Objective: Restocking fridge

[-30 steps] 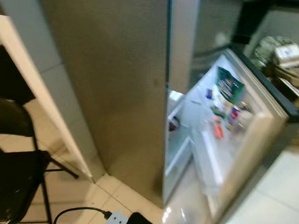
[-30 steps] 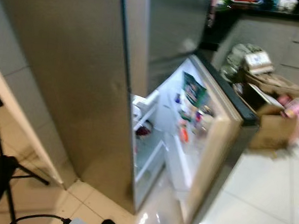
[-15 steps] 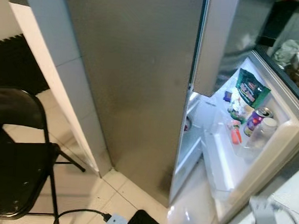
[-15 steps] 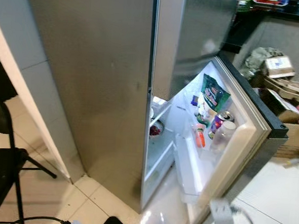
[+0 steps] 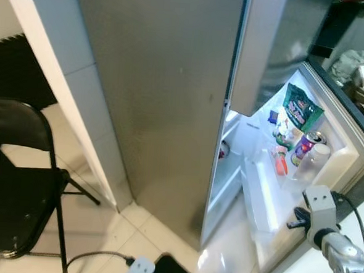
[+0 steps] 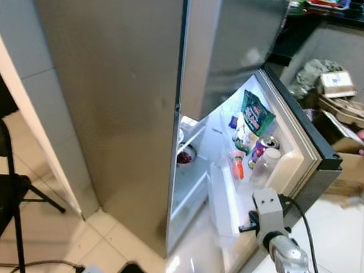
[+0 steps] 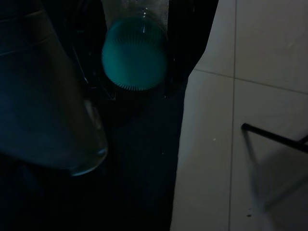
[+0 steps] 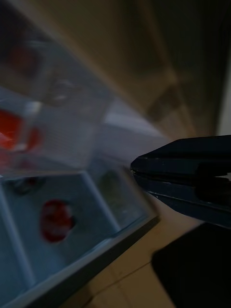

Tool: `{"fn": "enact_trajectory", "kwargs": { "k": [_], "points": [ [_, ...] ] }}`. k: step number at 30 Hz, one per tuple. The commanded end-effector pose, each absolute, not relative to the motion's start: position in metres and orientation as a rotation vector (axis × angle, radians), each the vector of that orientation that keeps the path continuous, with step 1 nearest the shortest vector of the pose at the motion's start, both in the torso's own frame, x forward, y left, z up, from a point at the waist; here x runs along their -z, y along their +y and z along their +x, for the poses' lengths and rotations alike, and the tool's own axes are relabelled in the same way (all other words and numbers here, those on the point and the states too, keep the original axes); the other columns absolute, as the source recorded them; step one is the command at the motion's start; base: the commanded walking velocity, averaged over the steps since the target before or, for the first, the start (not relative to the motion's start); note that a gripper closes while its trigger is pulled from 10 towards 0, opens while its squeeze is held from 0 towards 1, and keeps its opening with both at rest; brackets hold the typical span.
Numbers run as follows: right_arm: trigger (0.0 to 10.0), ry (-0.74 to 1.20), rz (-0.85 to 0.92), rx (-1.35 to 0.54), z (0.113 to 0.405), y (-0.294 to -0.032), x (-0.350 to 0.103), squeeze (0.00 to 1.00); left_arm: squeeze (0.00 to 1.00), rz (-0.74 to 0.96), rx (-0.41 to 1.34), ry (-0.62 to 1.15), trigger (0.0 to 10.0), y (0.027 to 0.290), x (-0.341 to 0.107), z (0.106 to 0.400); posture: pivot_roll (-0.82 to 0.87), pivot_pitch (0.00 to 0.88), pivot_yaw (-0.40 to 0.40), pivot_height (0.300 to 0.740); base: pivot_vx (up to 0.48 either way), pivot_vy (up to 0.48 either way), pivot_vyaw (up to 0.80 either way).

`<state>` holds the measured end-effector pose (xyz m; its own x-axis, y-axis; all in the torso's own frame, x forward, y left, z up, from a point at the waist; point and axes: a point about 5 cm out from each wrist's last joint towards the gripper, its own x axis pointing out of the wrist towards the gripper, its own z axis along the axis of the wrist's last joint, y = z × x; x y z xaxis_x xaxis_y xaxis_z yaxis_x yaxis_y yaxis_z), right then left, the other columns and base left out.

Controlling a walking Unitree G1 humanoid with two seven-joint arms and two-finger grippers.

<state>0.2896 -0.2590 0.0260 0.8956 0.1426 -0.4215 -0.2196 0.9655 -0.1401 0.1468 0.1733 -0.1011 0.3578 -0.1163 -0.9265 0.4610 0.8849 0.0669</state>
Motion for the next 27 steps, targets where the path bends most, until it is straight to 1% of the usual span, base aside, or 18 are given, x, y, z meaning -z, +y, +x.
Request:
{"fn": "enact_trajectory", "kwargs": {
  "k": [1, 2, 5, 10, 14, 15, 16, 17, 18, 19, 20, 23, 24, 25, 26, 27],
  "points": [
    [10.0, 0.378, -0.187, -0.212, 0.295, -0.256, -0.033, 0.00, 0.00, 0.327, 0.405, 1.204, 10.0, 0.170, 0.106, 0.132, -0.03, 0.000, -0.012, 0.740, 0.000, 0.000, 0.00],
    [10.0, 0.335, -0.212, -0.201, 0.302, -0.257, -0.042, 0.00, 0.00, 0.325, 0.405, 1.206, 10.0, 0.169, 0.107, 0.132, -0.03, 0.000, -0.012, 0.740, 0.000, 0.000, 0.00],
    [10.0, 0.319, -0.226, -0.193, 0.305, -0.257, -0.046, 0.00, 0.00, 0.325, 0.405, 1.206, 10.0, 0.169, 0.107, 0.132, -0.03, 0.000, -0.013, 0.740, 0.000, 0.000, 0.00],
    [10.0, 0.269, -0.330, -0.065, 0.317, -0.271, -0.065, 0.00, 0.00, 0.324, 0.407, 1.207, 10.0, 0.168, 0.107, 0.131, -0.04, 0.000, -0.012, 0.740, 0.000, 0.000, 0.00],
    [10.0, 0.255, -0.377, -0.014, 0.319, -0.276, -0.071, 0.00, 0.00, 0.324, 0.407, 1.206, 10.0, 0.168, 0.107, 0.131, -0.03, 0.000, -0.013, 0.740, 0.000, 0.000, 0.00],
    [10.0, 0.254, -0.404, 0.037, 0.320, -0.282, -0.074, 0.00, 0.00, 0.323, 0.407, 1.206, 10.0, 0.168, 0.107, 0.131, -0.03, 0.000, -0.014, 0.740, 0.000, 0.000, 0.00],
    [10.0, 0.254, -0.404, 0.037, 0.320, -0.282, -0.074, 0.00, 0.00, 0.323, 0.407, 1.206, 10.0, 0.168, 0.107, 0.131, -0.03, 0.000, -0.014, 0.740, 0.000, 0.000, 0.00],
    [10.0, 0.257, -0.430, 0.094, 0.319, -0.290, -0.076, 0.00, 0.00, 0.321, 0.407, 1.206, 10.0, 0.168, 0.107, 0.130, -0.03, 0.000, -0.013, 0.740, 0.000, 0.000, 0.00],
    [10.0, 0.257, -0.430, 0.094, 0.319, -0.290, -0.076, 0.00, 0.00, 0.321, 0.407, 1.206, 10.0, 0.168, 0.107, 0.130, -0.03, 0.000, -0.013, 0.740, 0.000, 0.000, 0.00],
    [10.0, 0.268, -0.460, 0.166, 0.316, -0.301, -0.078, 0.00, 0.00, 0.319, 0.406, 1.206, 10.0, 0.168, 0.107, 0.130, -0.03, 0.000, -0.015, 0.740, 0.000, 0.000, 0.00],
    [10.0, 0.268, -0.460, 0.166, 0.316, -0.301, -0.078, 0.00, 0.00, 0.319, 0.406, 1.206, 10.0, 0.168, 0.107, 0.130, -0.03, 0.000, -0.015, 0.740, 0.000, 0.000, 0.00],
    [10.0, 0.320, -0.534, 0.376, 0.300, -0.338, -0.082, 0.00, 0.00, 0.312, 0.402, 1.205, 10.0, 0.168, 0.107, 0.130, -0.03, 0.000, -0.015, 0.740, 0.000, 0.000, 0.00],
    [10.0, 0.320, -0.534, 0.376, 0.300, -0.338, -0.082, 0.00, 0.00, 0.312, 0.402, 1.205, 10.0, 0.168, 0.107, 0.130, -0.03, 0.000, -0.015, 0.740, 0.000, 0.000, 0.00],
    [10.0, 0.346, -0.555, 0.454, 0.290, -0.353, -0.082, 0.00, 0.00, 0.310, 0.402, 1.205, 10.0, 0.168, 0.107, 0.130, -0.03, 0.000, -0.015, 0.740, 0.000, 0.000, 0.00],
    [10.0, 0.363, -0.568, 0.502, 0.284, -0.362, -0.083, 0.00, 0.00, 0.310, 0.402, 1.205, 10.0, 0.168, 0.107, 0.130, -0.03, 0.000, -0.015, 0.740, 0.000, 0.000, 0.00],
    [10.0, 0.363, -0.568, 0.502, 0.284, -0.362, -0.083, 0.00, 0.00, 0.310, 0.402, 1.205, 10.0, 0.168, 0.107, 0.130, -0.03, 0.000, -0.015, 0.740, 0.000, 0.000, 0.00]
  ]
}}
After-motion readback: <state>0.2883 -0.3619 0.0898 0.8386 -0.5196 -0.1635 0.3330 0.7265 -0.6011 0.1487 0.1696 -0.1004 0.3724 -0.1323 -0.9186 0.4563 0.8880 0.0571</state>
